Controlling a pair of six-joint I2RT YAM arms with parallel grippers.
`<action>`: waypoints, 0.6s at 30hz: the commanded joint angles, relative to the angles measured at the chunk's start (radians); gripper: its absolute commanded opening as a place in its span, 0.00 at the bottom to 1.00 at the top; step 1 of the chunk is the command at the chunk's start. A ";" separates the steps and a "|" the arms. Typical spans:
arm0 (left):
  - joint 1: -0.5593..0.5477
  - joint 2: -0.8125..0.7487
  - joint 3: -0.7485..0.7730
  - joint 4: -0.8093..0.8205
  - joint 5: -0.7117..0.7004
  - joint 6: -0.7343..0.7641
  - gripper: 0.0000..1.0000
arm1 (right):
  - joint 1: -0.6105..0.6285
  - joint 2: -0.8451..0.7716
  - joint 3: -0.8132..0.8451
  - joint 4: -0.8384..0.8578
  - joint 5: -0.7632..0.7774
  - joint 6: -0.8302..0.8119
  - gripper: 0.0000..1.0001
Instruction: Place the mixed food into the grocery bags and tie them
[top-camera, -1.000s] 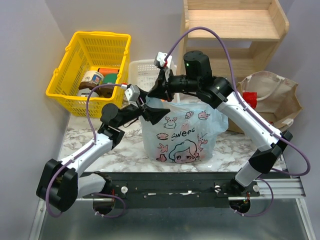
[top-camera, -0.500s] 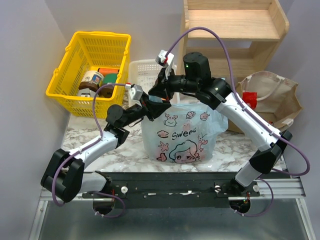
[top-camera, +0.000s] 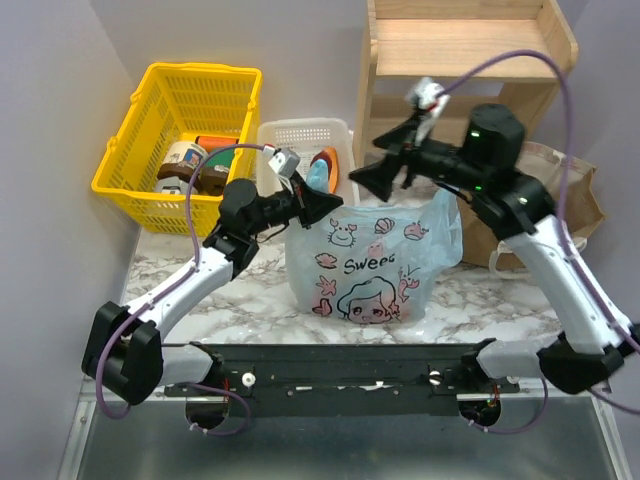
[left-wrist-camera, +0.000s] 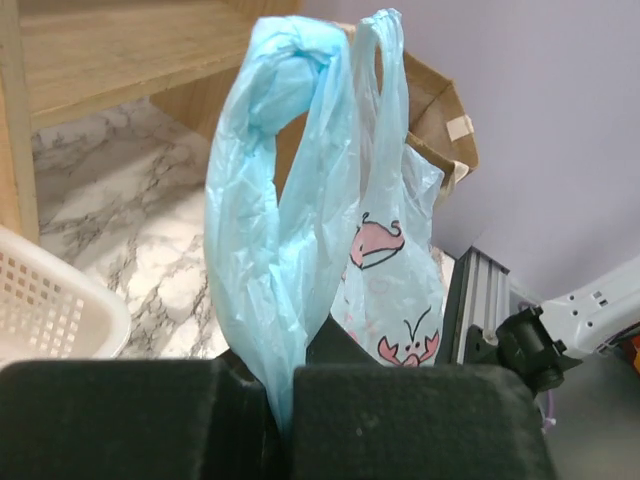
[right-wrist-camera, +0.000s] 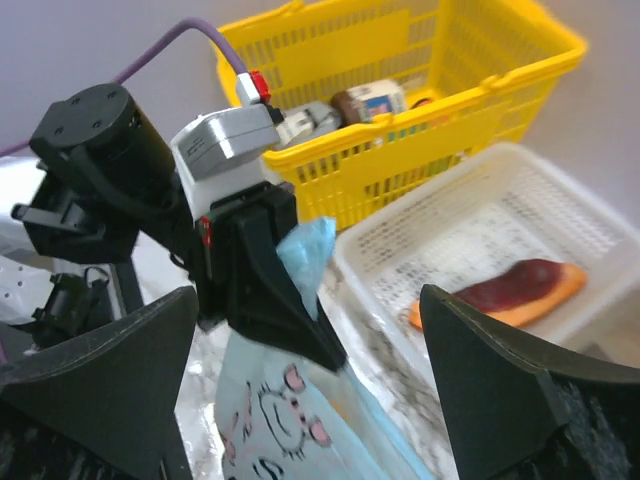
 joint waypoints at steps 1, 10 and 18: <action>0.043 -0.026 0.118 -0.330 0.053 0.091 0.00 | -0.151 -0.191 -0.144 0.040 0.026 -0.001 1.00; 0.135 -0.024 0.099 -0.321 0.170 0.106 0.00 | -0.535 -0.456 -0.577 0.242 -0.080 0.017 1.00; 0.166 -0.056 0.064 -0.347 0.172 0.138 0.00 | -0.588 -0.500 -0.649 0.290 -0.152 -0.019 1.00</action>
